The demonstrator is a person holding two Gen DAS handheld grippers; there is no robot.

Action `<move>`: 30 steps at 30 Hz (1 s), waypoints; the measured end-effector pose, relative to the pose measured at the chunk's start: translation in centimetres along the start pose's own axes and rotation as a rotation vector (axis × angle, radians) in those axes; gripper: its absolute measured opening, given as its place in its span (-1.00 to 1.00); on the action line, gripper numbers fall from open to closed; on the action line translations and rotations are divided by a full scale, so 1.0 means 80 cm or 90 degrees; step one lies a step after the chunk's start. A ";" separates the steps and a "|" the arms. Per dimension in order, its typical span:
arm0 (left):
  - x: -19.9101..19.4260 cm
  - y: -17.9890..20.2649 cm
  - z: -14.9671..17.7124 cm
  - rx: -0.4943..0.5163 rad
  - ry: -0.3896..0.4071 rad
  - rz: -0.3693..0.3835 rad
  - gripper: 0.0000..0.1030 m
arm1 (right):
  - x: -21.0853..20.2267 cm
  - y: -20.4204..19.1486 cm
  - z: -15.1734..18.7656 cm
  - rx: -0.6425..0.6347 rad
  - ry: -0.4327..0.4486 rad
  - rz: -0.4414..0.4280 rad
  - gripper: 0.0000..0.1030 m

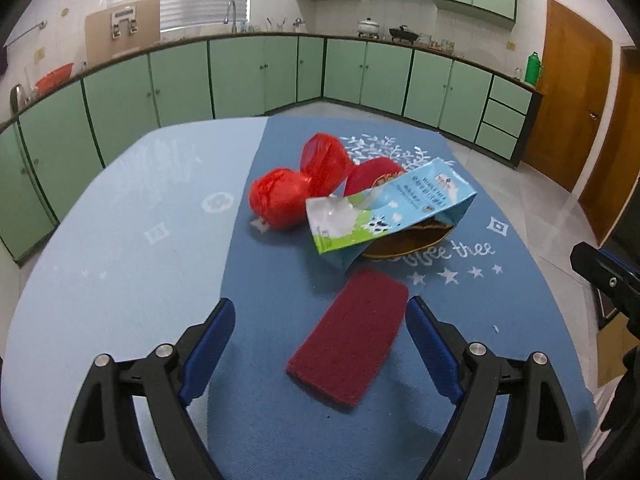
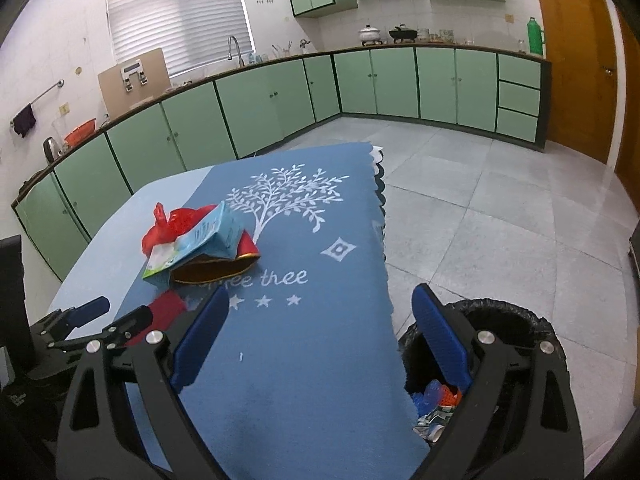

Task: Collect trash
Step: 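Move both tools back over the table, then grasp the second red scrub pad with the left tool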

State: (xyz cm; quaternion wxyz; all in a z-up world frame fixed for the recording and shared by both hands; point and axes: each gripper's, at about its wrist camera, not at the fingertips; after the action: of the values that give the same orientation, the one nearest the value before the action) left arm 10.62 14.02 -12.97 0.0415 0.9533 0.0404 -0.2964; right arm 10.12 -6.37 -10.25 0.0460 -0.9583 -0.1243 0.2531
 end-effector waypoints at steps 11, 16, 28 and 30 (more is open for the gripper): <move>0.008 0.006 0.008 0.017 -0.020 -0.009 0.66 | 0.004 0.003 0.002 -0.005 -0.003 0.006 0.75; 0.012 0.011 0.012 0.028 -0.031 -0.017 0.66 | 0.005 0.002 0.004 -0.007 -0.007 0.005 0.75; 0.012 0.020 0.016 0.048 -0.040 0.005 0.12 | 0.004 -0.004 0.003 -0.015 -0.011 0.002 0.75; 0.011 0.019 0.016 0.046 -0.038 0.008 0.10 | 0.004 -0.006 0.002 -0.018 -0.011 0.002 0.75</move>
State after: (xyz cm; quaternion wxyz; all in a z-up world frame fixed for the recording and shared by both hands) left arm 10.81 12.39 -14.42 0.0100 0.9452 0.0222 -0.3256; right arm 10.20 -5.85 -10.49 0.0314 -0.9569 -0.1270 0.2593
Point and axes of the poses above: each gripper's, at about its wrist camera, not at the fingertips, and x roughly the way its jaws point, y to its right, z to its underside, and after that the axes turned 10 degrees about y, right-handed
